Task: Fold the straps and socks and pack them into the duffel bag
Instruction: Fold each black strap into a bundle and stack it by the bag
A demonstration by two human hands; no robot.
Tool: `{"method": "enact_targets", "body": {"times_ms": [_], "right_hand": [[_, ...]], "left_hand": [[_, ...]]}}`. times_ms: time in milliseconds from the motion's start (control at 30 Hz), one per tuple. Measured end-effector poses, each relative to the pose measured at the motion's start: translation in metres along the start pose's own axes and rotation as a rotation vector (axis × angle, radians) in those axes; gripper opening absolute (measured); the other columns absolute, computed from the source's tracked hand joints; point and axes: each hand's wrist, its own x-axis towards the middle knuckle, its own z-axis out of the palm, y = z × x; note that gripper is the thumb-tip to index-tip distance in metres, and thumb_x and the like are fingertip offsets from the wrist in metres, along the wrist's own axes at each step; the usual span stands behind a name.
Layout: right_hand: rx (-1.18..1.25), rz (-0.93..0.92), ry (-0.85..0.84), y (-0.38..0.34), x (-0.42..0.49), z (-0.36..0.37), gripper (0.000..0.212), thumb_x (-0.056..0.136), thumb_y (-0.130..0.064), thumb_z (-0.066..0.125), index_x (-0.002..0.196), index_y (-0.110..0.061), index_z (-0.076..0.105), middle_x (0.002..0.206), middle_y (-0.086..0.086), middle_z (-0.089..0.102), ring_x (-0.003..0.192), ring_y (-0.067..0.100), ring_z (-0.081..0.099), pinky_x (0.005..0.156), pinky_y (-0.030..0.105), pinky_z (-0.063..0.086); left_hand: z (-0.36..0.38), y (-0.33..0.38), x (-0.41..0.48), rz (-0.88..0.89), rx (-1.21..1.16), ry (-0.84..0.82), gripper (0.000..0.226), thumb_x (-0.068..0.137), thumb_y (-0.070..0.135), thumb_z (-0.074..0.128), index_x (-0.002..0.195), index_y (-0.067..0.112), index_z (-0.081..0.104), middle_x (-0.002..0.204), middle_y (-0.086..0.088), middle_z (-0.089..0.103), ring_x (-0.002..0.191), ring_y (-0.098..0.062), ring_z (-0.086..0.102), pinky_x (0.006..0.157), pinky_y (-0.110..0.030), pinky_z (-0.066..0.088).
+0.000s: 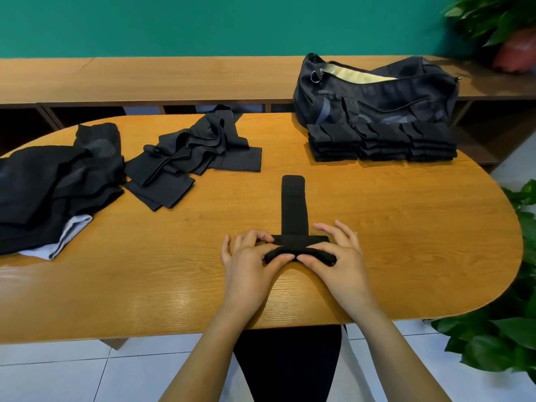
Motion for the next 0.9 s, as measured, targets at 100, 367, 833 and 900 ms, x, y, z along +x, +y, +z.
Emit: {"method": "enact_targets", "body": {"times_ms": [100,367,833,900], "right_hand": [[-0.015,-0.005,-0.020,-0.0019,-0.0007,-0.0007,0.033,0.069,-0.066,0.060,0.097,-0.049,0.067,0.134,-0.035,0.040,0.142,0.006,0.018,0.118,0.054,0.011],[-0.017,0.042,-0.021,-0.0014,0.0008,0.0003,0.023,0.080,-0.053,0.060,0.096,-0.040,0.070,0.137,-0.029,0.042,0.142,0.008,0.017,0.116,0.053,0.020],[-0.016,0.046,-0.050,-0.0068,0.0003,-0.0026,0.021,0.077,-0.044,0.074,0.088,-0.055,0.059,0.139,-0.030,0.038,0.142,0.008,0.017,0.114,0.040,0.022],[-0.007,0.046,-0.045,-0.0063,0.0006,-0.0022,0.011,0.077,-0.049,0.067,0.087,-0.050,0.062,0.139,-0.030,0.038,0.142,0.007,0.017,0.111,0.035,0.020]], "left_hand": [[0.0011,-0.0005,0.0008,-0.014,-0.029,0.009,0.030,0.085,0.048,0.061,0.104,0.028,0.074,0.105,0.019,0.049,0.110,0.003,0.037,0.116,-0.040,0.004],[-0.0008,0.0028,-0.0006,-0.016,-0.049,0.004,0.061,0.077,0.072,0.039,0.103,0.029,0.074,0.104,0.019,0.047,0.108,0.001,0.039,0.116,-0.041,0.006],[-0.0004,0.0013,0.0003,-0.033,-0.057,0.000,0.038,0.081,0.058,0.055,0.097,0.030,0.074,0.106,0.020,0.049,0.110,0.001,0.039,0.117,-0.041,0.006],[-0.0014,0.0022,0.0003,-0.036,-0.068,-0.007,0.049,0.077,0.066,0.047,0.098,0.031,0.073,0.106,0.022,0.048,0.111,0.001,0.039,0.116,-0.039,0.005]]}}
